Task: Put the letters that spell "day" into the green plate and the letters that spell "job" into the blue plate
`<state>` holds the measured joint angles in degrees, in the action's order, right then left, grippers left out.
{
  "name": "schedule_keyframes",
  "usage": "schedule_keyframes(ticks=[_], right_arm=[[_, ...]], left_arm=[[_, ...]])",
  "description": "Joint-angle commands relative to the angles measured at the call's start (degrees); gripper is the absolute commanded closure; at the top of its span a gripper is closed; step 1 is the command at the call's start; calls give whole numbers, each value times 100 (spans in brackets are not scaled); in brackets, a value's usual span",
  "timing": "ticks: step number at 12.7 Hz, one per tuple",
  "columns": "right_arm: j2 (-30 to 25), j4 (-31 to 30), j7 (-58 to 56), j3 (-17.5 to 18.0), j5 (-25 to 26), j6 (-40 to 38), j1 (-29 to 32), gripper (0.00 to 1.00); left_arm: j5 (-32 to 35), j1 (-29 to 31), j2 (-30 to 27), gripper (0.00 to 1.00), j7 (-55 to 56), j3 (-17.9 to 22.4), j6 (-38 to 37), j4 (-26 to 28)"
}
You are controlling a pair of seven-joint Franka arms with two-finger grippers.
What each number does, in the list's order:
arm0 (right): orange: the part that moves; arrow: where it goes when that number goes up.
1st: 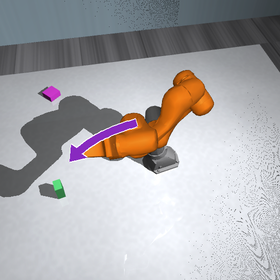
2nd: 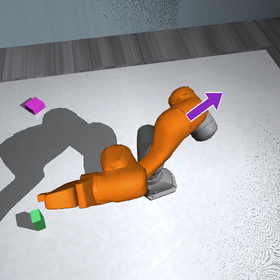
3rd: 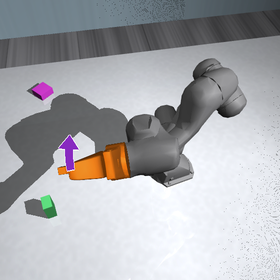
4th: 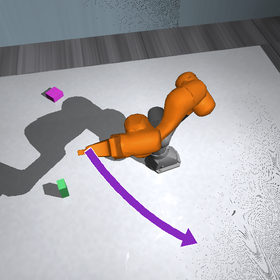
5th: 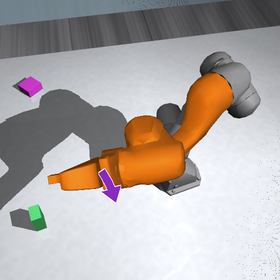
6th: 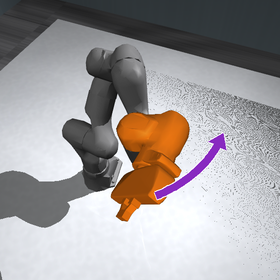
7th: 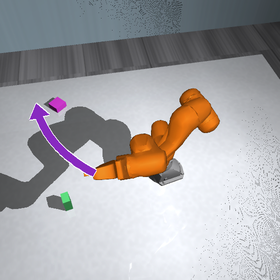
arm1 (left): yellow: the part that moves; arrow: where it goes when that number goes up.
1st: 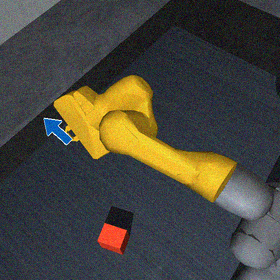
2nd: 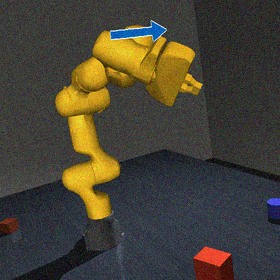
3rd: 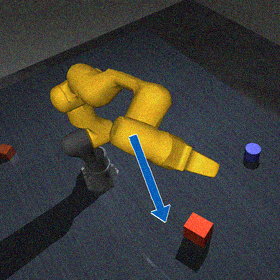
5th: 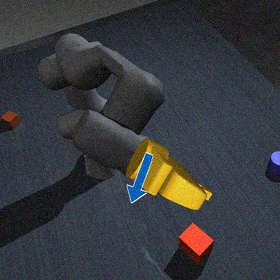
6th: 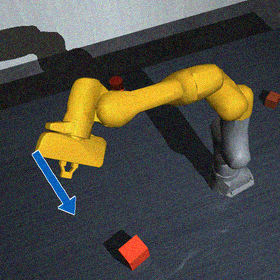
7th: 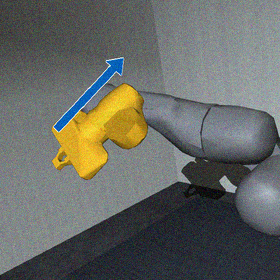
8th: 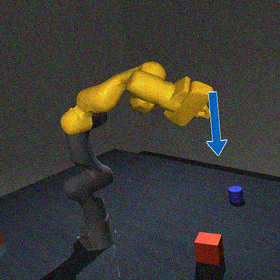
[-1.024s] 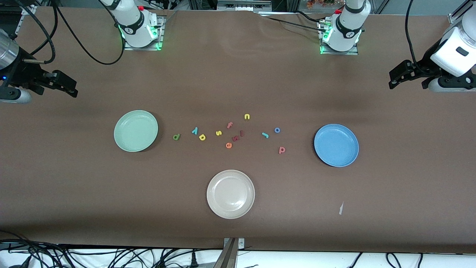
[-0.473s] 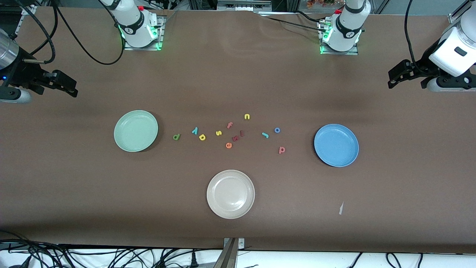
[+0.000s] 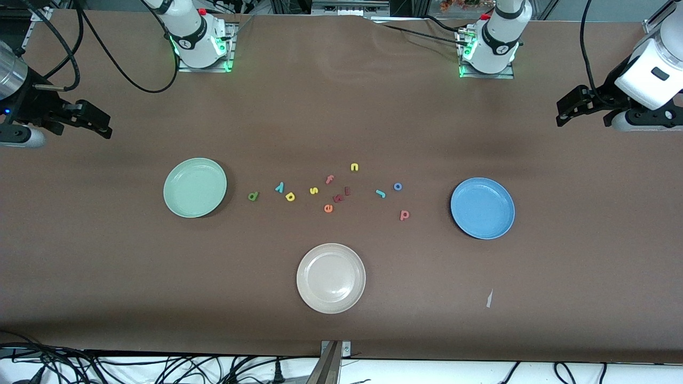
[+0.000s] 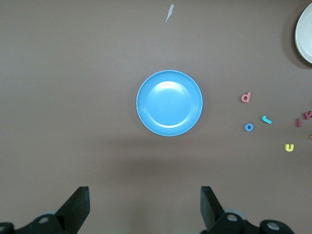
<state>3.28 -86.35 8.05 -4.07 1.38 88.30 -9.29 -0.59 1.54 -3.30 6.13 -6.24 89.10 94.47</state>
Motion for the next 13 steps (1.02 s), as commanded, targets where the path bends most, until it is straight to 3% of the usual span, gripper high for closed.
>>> schedule_keyframes(ticks=[1, 5, 7, 13], right_arm=[[15, 100, -6, 195, 38, -164, -20, 0], [50, 100, -15, 248, -58, -217, -73, 0], [67, 135, -41, 231, -558, -217, -73, 0], [93, 127, -321, 257, -463, -349, -117, 0]], left_arm=[[-46, 74, 58, 0, -33, 0, -129, -157], [-46, 101, 58, 0, -33, 9, -147, -149], [-46, 92, 66, 0, -33, 0, -191, -175], [-46, 66, 66, 0, -33, -9, -191, -175]])
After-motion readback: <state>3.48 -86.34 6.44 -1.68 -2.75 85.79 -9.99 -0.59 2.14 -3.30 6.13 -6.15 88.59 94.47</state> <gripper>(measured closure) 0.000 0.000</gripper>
